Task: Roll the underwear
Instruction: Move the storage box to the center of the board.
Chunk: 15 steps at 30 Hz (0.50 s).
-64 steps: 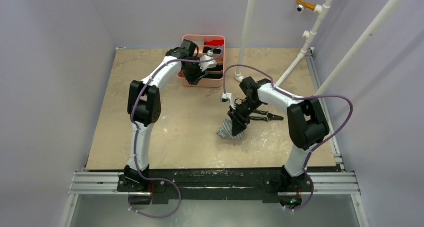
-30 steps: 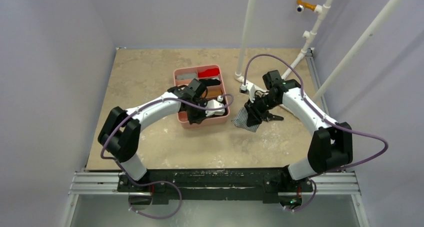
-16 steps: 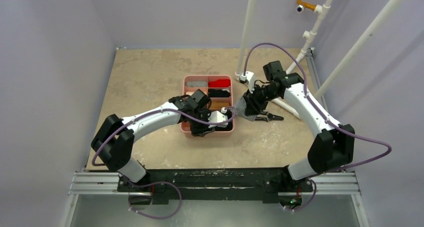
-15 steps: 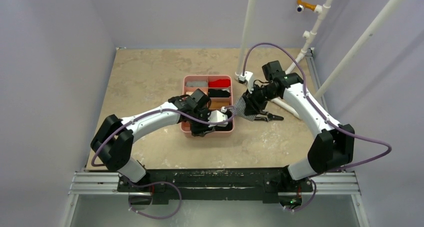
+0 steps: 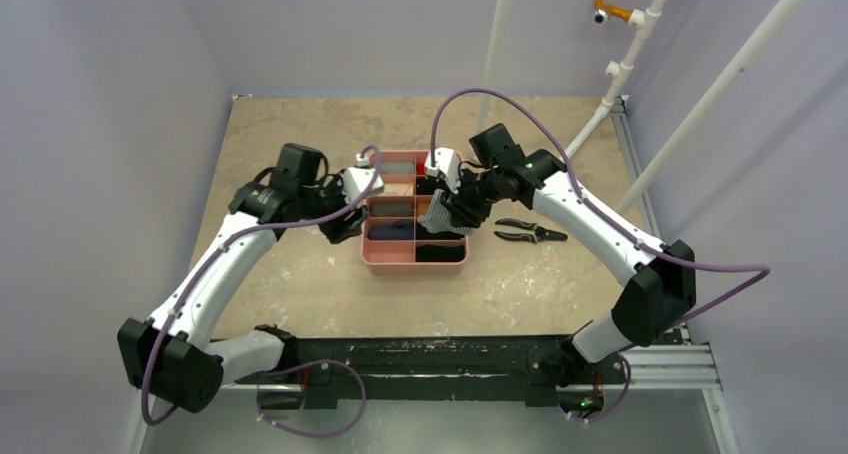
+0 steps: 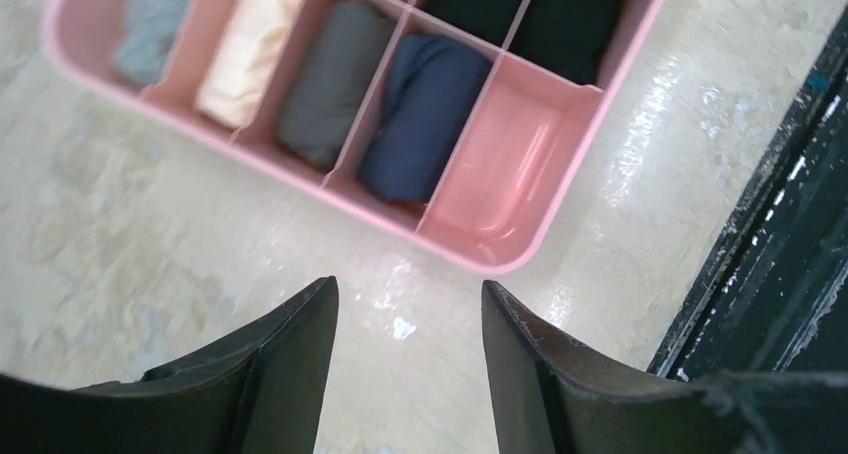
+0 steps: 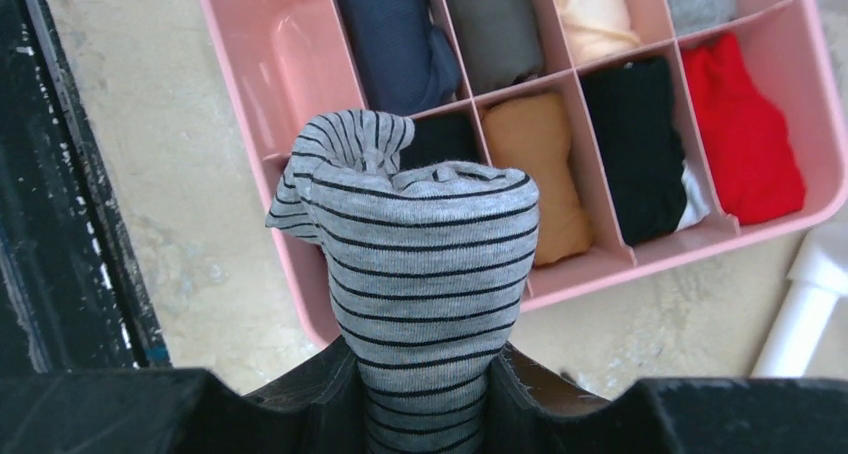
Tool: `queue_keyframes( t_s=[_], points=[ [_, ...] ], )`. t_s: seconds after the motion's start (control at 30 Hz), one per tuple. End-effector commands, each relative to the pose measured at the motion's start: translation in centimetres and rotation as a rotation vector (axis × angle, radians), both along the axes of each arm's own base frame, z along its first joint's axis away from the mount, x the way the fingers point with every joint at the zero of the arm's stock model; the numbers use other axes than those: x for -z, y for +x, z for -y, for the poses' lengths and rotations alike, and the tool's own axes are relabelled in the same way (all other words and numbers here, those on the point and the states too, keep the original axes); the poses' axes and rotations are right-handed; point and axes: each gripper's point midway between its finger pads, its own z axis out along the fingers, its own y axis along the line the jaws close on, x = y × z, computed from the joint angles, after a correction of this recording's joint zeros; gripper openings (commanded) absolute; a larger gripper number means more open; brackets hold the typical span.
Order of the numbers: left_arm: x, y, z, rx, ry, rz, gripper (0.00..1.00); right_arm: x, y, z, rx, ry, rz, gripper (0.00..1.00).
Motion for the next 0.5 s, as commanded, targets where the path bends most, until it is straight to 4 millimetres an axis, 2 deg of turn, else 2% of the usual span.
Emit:
queue_keyframes(
  t_s=[0.0, 0.1, 0.23, 0.37, 0.47],
  points=[
    [-3.5, -0.2, -3.1, -0.119, -0.089, -0.006, 0.54, -2.9, 2.6, -3.4, -0.001, 0.029, 0.15, 0.0],
    [-4.8, 0.6, -5.2, -0.243, -0.162, -0.045, 0.54, -2.7, 2.8, -5.7, -0.03, 0.008, 0.171, 0.0],
    [-5.2, 1.7, -7.4, -0.396, -0.231, -0.144, 0.54, -1.9, 3.1, -8.3, -0.047, -0.032, 0.235, 0.0],
    [-5.1, 3.0, -9.3, -0.534, -0.289, -0.221, 0.54, -0.5, 2.3, -10.5, -0.083, -0.085, 0.28, 0.0],
    [-5.0, 3.5, -9.7, -0.562, -0.32, -0.257, 0.54, 0.6, 1.4, -11.6, -0.104, -0.135, 0.329, 0.0]
  ],
)
